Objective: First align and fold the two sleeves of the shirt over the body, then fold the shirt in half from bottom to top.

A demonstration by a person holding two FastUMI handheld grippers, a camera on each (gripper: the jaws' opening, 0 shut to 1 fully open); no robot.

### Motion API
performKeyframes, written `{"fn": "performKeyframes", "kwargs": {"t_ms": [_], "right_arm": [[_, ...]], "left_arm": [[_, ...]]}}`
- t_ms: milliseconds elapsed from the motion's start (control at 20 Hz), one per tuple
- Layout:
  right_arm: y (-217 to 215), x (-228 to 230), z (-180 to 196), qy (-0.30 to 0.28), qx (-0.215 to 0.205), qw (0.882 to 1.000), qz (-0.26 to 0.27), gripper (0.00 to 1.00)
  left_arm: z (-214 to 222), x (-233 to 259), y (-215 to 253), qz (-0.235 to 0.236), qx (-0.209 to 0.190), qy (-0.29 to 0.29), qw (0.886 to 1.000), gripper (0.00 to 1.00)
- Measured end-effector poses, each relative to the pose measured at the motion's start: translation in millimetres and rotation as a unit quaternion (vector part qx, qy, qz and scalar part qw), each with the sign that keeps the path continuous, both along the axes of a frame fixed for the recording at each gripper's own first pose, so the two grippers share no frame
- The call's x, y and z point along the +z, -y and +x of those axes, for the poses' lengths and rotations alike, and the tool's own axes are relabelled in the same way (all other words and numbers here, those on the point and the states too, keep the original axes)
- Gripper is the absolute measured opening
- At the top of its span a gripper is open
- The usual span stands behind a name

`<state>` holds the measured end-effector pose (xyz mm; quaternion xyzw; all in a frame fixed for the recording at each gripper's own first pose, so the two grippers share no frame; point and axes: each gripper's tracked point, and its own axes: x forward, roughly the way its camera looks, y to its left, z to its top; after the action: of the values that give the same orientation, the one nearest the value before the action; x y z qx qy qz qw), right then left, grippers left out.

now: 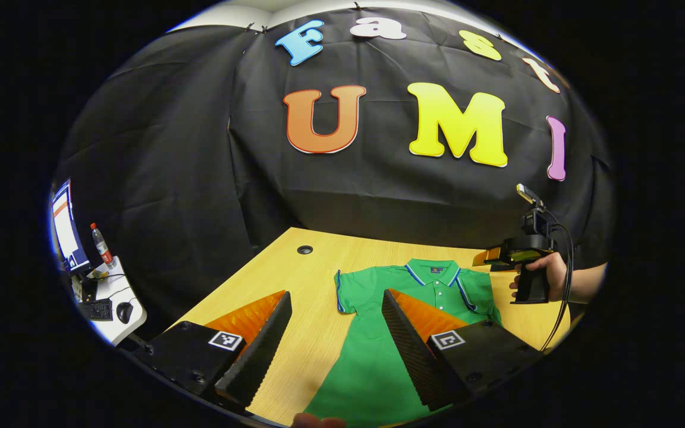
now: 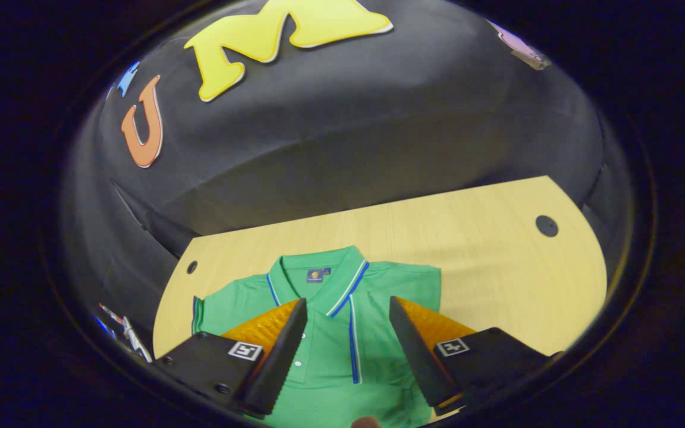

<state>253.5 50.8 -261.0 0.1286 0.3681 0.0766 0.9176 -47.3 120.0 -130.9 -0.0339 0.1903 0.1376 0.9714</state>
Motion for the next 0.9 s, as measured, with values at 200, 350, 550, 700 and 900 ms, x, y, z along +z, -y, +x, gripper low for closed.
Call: {"fn": "performKeyframes", "kwargs": {"t_ms": [200,350,550,700,900], "right_arm": [[21.4,47.4,-28.1,0.055,-0.010,0.998,-0.038,1.00],[27.2,87.9,-69.5,0.095,0.000,0.994,-0.056,0.96],[31.8,128.1,-135.6,0.128,0.023,0.989,-0.066,0.96],[42.4,150.1,-175.5,0.147,0.024,0.986,-0.076,0.96],[52.5,169.7,-220.1,0.160,0.021,0.983,-0.090,0.91]], "left_arm": [[12.0,-1.8,-2.4,-0.018,-0.020,0.005,1.000,0.99],[24.6,-9.9,-6.7,-0.039,-0.039,0.002,0.998,0.99],[47.0,-22.1,-10.2,-0.088,-0.074,-0.024,0.993,0.99],[70.2,-33.2,-17.0,-0.112,-0.092,-0.042,0.989,0.99],[98.2,-71.0,-18.2,-0.159,-0.127,-0.106,0.973,0.99]]}}
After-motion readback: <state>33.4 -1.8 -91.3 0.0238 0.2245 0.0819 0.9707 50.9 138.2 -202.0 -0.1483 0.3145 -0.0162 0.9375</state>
